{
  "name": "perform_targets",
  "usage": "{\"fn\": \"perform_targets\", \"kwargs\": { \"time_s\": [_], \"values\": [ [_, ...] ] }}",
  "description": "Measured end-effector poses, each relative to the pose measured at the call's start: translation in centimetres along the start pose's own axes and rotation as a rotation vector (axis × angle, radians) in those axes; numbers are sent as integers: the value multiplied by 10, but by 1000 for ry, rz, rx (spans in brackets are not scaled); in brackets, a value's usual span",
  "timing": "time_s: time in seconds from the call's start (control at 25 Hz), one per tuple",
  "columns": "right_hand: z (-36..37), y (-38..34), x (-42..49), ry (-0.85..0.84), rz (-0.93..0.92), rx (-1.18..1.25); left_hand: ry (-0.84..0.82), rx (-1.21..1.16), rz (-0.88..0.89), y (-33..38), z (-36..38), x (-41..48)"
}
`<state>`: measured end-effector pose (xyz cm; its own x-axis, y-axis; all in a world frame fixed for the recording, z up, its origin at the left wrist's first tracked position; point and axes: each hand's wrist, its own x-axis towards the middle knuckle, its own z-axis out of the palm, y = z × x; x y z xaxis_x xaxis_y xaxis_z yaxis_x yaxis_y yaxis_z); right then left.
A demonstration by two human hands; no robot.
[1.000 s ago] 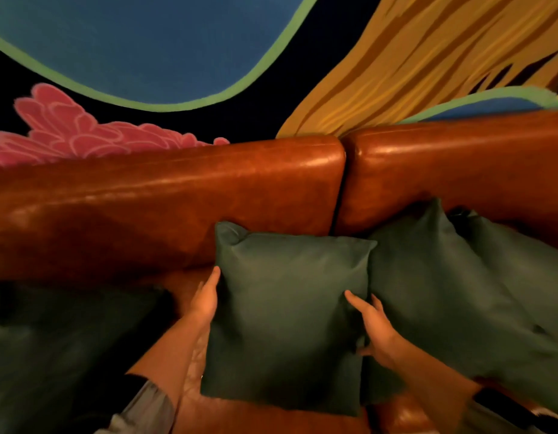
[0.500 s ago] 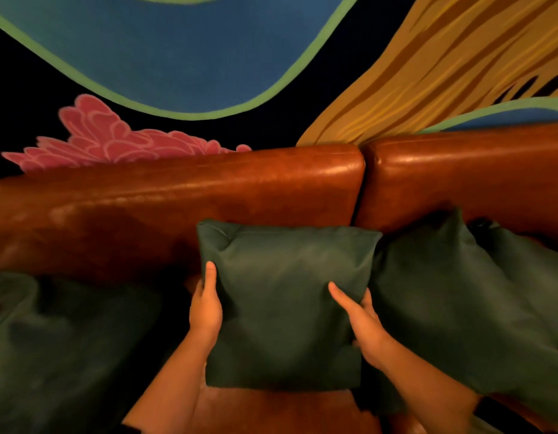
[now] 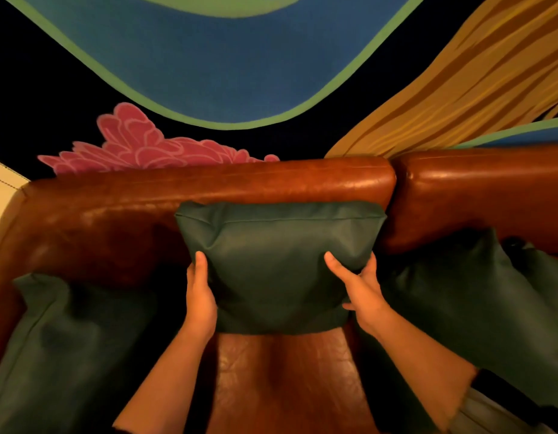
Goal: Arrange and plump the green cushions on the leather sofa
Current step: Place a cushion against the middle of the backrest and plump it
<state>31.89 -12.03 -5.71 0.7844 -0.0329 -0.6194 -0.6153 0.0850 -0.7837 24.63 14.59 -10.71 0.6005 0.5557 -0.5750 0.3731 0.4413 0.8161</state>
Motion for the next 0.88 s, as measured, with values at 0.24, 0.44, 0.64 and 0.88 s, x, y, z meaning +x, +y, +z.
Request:
{"fn": "perform_targets", "kwargs": {
  "time_s": [0.24, 0.44, 0.64, 0.88],
  "values": [
    [35, -23, 8, 297, 236, 140, 126, -276, -555, 30, 27, -3],
    [45, -28, 25, 165, 423, 358, 109, -553, -657, 35, 64, 1],
    [53, -15, 44, 95, 353, 376, 163, -567, -604, 34, 78, 14],
    [57, 7, 64, 47, 300, 416, 183, -573, -504, 25, 86, 27]
  ]
}}
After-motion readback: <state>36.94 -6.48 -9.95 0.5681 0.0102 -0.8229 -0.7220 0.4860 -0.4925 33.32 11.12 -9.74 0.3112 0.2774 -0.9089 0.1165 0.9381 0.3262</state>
